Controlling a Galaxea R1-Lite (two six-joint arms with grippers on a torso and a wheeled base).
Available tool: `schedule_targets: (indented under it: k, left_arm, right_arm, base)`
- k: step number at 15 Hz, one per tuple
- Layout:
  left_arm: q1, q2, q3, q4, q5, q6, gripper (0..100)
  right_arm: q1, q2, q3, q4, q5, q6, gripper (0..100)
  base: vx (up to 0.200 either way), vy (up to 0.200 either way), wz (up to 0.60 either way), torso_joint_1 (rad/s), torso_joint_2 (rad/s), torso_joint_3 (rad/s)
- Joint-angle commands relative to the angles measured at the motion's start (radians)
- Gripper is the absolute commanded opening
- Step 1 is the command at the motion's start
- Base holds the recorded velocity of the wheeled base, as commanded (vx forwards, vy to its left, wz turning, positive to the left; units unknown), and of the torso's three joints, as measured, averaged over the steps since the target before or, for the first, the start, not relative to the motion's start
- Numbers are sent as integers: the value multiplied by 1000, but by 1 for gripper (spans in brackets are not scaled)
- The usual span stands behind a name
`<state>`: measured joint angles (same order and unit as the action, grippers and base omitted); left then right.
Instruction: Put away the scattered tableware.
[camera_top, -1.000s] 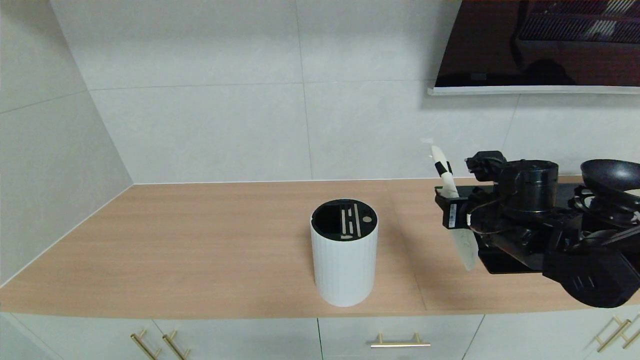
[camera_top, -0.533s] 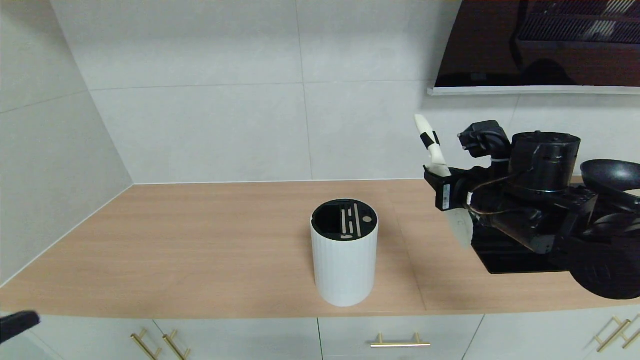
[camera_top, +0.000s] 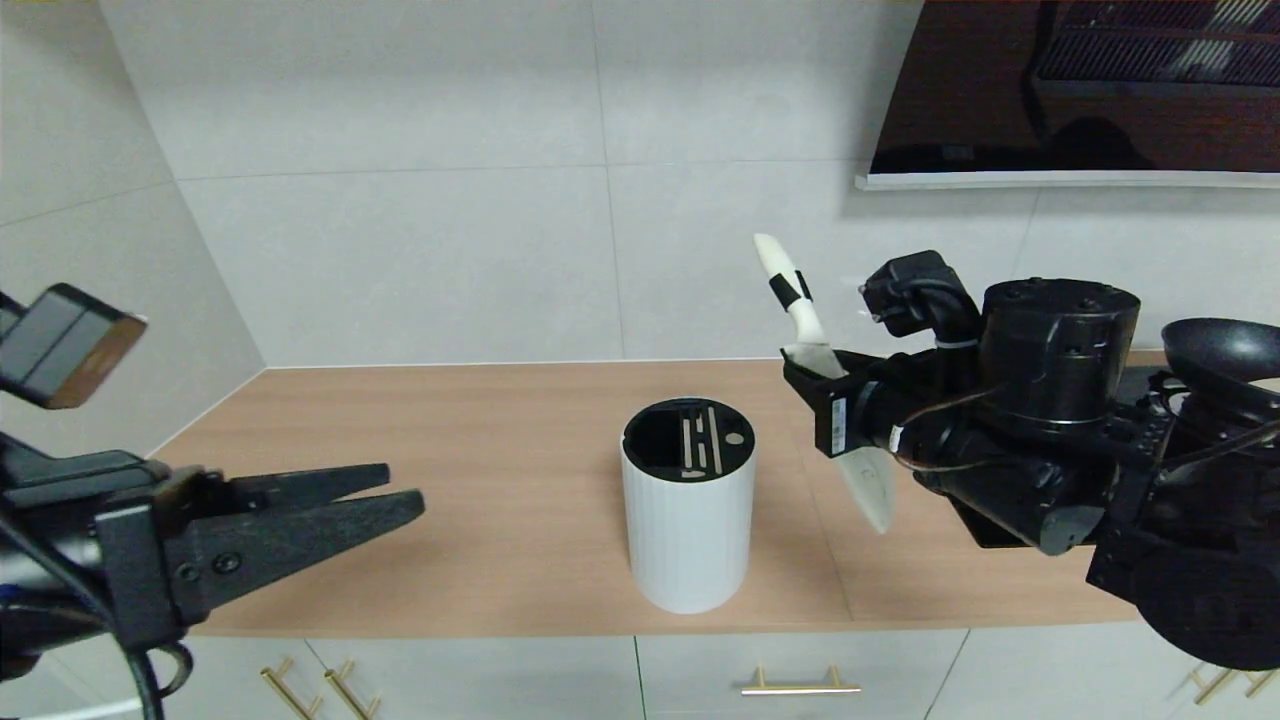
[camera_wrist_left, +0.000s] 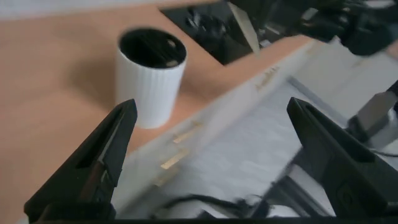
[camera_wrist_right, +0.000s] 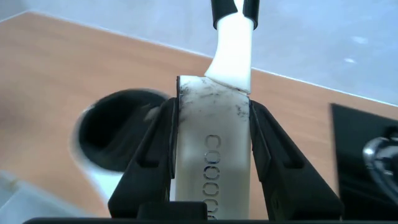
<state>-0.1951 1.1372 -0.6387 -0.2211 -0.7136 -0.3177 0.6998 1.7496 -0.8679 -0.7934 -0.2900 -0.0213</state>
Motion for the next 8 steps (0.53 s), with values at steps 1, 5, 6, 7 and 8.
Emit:
schedule_targets:
  k: [1,5,6,7,8]
  left_arm:
    - [-98,90,11,-95,6,-135,100]
    - [-156,141,93,-302,13,-244,100]
    - [-185,185,123,-374,14,-267,100]
    - [-205,213,140,-429,22,-287,100]
    - [-227,242,159,-506,56,-317,100]
  right_arm:
    - [60,-16,26,-1,-5,6,0]
    - [138,-33,50,-3,-12,29,0]
    - [178,-41,63,-7,-12,34,0]
    - [204,-41,70,-7,-12,44,0]
    - [231,-39,75,-7,-12,50,0]
  base:
    - [0,0,0,0,0,0]
    - [0,0,0,0,0,0]
    - [0,0,0,0,0,0]
    - [0,0,0,0,0,0]
    - [0,0,0,0,0,0]
